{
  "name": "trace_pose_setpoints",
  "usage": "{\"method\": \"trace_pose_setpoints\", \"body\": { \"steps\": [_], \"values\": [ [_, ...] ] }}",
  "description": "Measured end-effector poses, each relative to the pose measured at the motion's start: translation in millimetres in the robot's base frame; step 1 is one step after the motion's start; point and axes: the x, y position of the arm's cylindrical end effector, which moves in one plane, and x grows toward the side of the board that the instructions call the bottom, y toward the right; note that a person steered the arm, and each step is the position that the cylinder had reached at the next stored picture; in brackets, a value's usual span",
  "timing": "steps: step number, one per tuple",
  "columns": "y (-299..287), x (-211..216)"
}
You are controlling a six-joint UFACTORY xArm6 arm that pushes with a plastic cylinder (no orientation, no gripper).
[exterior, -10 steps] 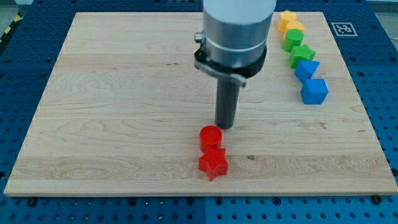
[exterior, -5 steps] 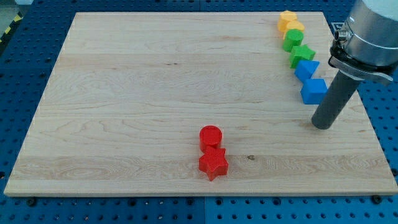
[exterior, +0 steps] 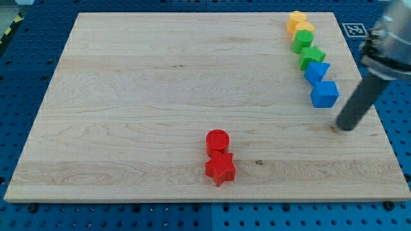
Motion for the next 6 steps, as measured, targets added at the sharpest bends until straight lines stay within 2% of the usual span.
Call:
{"method": "trace_pose_setpoints", "body": {
  "steps": [1,2,6],
  "values": [
    [-58.6,-10.3],
    [-69.2,-34.5],
    [-32.8,-25.8]
  ]
}}
